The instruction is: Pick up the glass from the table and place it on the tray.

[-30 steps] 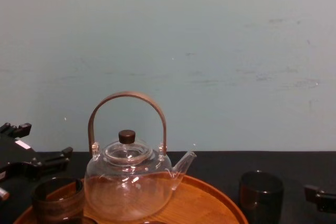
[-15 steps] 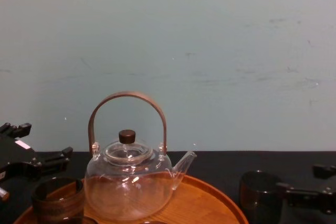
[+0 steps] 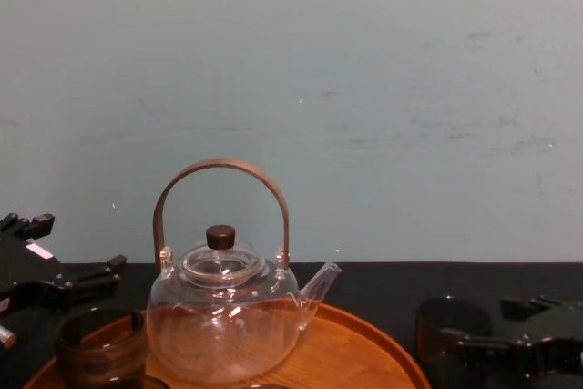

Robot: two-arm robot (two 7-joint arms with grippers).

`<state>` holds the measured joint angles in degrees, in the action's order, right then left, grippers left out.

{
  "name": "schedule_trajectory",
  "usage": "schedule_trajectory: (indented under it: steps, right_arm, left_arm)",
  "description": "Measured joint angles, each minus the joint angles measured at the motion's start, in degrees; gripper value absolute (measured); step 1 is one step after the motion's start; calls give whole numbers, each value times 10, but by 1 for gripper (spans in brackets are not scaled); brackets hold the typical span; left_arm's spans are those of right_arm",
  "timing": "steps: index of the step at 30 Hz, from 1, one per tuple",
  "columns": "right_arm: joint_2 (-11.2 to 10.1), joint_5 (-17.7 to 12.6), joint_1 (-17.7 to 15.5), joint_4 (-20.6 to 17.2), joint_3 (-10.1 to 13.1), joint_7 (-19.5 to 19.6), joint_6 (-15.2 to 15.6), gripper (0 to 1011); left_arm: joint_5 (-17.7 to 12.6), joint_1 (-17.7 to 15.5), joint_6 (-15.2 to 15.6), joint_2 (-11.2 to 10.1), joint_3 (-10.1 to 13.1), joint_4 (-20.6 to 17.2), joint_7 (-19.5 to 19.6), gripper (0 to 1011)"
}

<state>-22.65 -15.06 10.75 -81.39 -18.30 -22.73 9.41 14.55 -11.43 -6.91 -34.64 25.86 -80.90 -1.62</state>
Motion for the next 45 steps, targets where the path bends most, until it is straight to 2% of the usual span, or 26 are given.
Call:
schedule_trajectory:
  steps: [25,35,45]
  right_arm:
    - [4,-15,22,36,-9,-6,-16,1002]
    - [-5,-18,16,21,-5,-3,-19,1002]
    - [-6,-21,17,27,-2,-1,-20,1002]
  left_arm:
    - [0,0,0,0,0,0,0,1001]
    - [0,0,0,0,0,0,0,1001]
    - [0,0,0,0,0,0,0,1002]
